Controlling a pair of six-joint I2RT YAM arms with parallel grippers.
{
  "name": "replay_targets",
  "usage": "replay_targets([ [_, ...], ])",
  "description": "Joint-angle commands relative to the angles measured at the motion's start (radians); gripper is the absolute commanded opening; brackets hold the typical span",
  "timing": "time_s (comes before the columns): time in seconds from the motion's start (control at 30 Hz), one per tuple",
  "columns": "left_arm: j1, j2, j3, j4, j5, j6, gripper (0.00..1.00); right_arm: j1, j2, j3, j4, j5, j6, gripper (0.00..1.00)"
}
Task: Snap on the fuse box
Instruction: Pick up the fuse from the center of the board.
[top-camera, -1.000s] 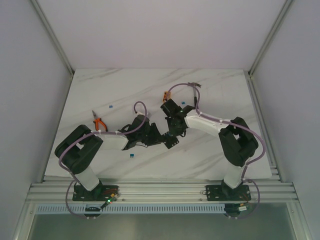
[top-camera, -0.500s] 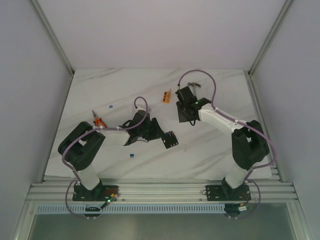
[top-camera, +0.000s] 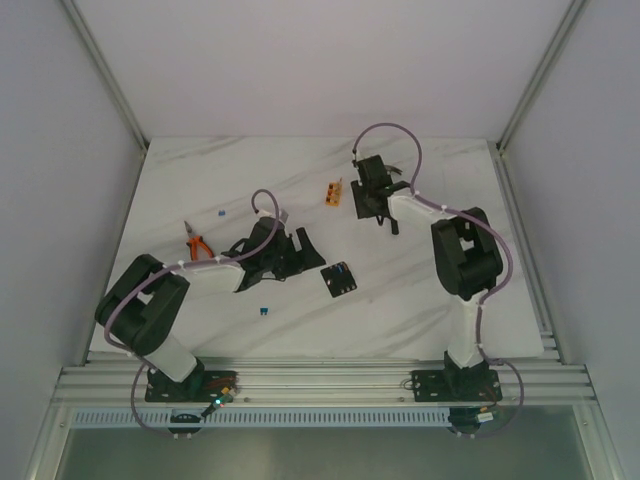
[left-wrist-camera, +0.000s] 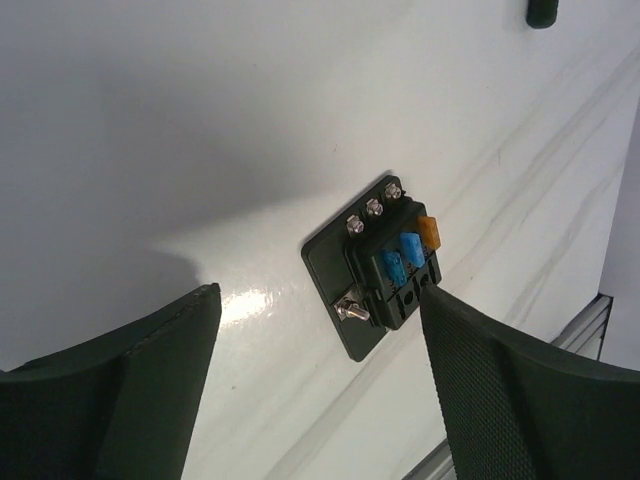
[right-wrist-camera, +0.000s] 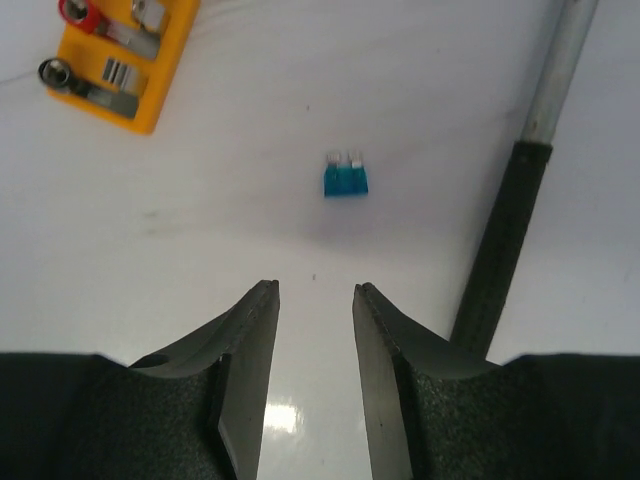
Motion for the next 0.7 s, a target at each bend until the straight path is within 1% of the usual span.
replay_targets([
  [0.0, 0.015, -0.061, -0.028, -0.035, -0.027, 0.026, 0.92, -0.024, 0.074, 0.07, 0.095, -0.028, -0.066, 0.43],
  [0.2, 0.028, -0.119, -0.049, -0.067, -0.06, 0.039, 1.0, -0.05, 0.156, 0.137, 0.104, -0.048, -0.072, 0.43],
  [0.4, 0.036, -0.142, -0.059, -0.081, -0.068, 0.043, 1.0, -0.061, 0.194, 0.167, 0.102, -0.08, -0.07, 0.43],
  [0.67, 0.04, -0.145, -0.063, -0.087, -0.066, 0.042, 1.0, -0.063, 0.203, 0.168, 0.09, -0.096, -0.054, 0.4],
])
